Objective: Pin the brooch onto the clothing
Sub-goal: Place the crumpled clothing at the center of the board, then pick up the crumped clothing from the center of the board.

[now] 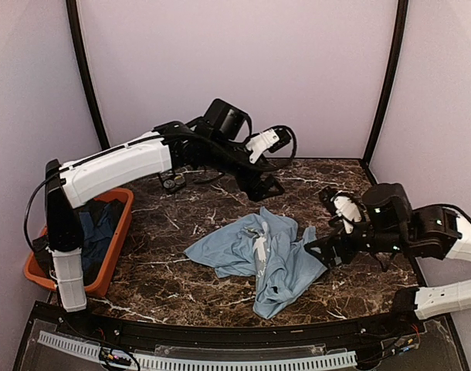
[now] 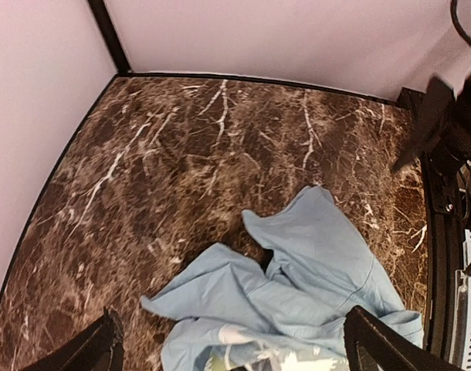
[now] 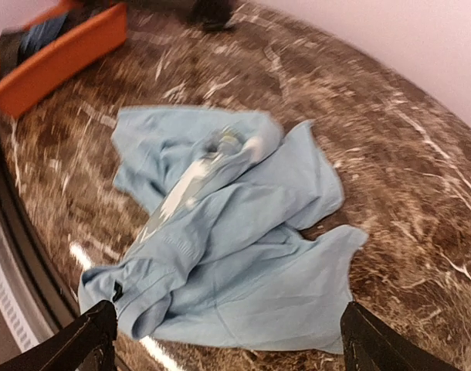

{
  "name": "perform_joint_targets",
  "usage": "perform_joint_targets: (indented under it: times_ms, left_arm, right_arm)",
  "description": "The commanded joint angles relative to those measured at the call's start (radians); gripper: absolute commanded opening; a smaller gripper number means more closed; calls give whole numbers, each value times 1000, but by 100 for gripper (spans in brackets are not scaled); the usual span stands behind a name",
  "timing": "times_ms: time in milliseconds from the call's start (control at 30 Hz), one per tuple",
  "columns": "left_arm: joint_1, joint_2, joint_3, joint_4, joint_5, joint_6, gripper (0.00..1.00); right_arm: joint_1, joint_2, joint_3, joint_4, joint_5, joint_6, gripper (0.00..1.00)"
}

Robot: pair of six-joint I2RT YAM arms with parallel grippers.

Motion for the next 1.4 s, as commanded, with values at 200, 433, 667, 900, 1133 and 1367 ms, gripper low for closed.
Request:
perform_joint_targets:
  times_ms: [200,433,667,900,1133,1367]
  left_arm:
    - [-197,272,172,-380,-92,363,98]
    - [-197,272,170,-432,-104,578,93]
    - [-180,283,178,-460,-105,681,92]
    - [-150,292,195,-465,-54,746,84]
    - [-162,329,226,-392,-61,791,78]
    - [-171,364,242,-397,-65,818,74]
  right_arm:
    - [-28,-402,-125,-75,450,397,96]
    - [-27,-308,-94,-82,423,396,96]
    - [-27,-226,-81,-35,378,374,96]
    - [-27,-230,-106,0,366,373,96]
    - [-27,-206,-93,10,343,351,96]
    - [-27,-234,-102,8,345,356,96]
